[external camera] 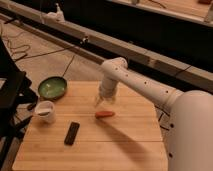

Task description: Drag the pepper across the table

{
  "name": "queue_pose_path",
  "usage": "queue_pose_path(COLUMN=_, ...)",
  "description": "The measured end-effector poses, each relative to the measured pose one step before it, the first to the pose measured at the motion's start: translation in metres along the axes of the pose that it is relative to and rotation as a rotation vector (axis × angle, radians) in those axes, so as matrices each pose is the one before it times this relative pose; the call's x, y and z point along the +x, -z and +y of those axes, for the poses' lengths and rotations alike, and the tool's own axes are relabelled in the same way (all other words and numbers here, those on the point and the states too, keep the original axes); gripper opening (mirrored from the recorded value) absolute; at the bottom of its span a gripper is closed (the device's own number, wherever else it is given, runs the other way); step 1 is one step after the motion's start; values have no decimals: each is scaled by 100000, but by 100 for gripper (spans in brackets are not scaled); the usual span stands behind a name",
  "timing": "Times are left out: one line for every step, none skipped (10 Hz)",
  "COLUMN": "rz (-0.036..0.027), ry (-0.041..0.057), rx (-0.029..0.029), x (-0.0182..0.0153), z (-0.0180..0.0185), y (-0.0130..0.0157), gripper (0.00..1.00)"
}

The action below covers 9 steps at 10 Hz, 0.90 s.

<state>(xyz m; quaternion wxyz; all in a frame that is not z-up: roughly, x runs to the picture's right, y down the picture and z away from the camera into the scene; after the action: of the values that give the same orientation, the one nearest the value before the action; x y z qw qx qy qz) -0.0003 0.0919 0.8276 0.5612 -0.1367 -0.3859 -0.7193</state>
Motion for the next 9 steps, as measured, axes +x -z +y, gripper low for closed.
queue_pose_path(rz=52, ry=27, rx=16, x=-5, z=22, y=1, gripper=66)
queue_pose_path(rz=46, ry=-72, rx=13, x=-7, z=31, y=27, gripper=66)
queue_pose_path(rz=48, ry=-58, rx=2, x=24, z=21, y=17, gripper=66)
queue_pose_path(rz=77, ry=178, rx=-181, x=116, z=81, y=-17, gripper=66)
queue_pose_path(rz=-966, ry=566, rx=-1124, x=28, z=498, y=-369, gripper=66)
queue_pose_path(rz=-579, ry=172, rx=-1199, x=48, z=363, y=-278, gripper=66)
queue_pose_path(rz=-1060, ry=1202, rx=-2703, x=16, z=569, y=-726, gripper=66)
queue_pose_path(rz=-1696, ry=2270, rx=-2805, x=-98, z=312, y=-922, gripper=66)
queue_pose_path(rz=-809, ry=1686, rx=-1177, x=15, z=-60, y=-584, gripper=66)
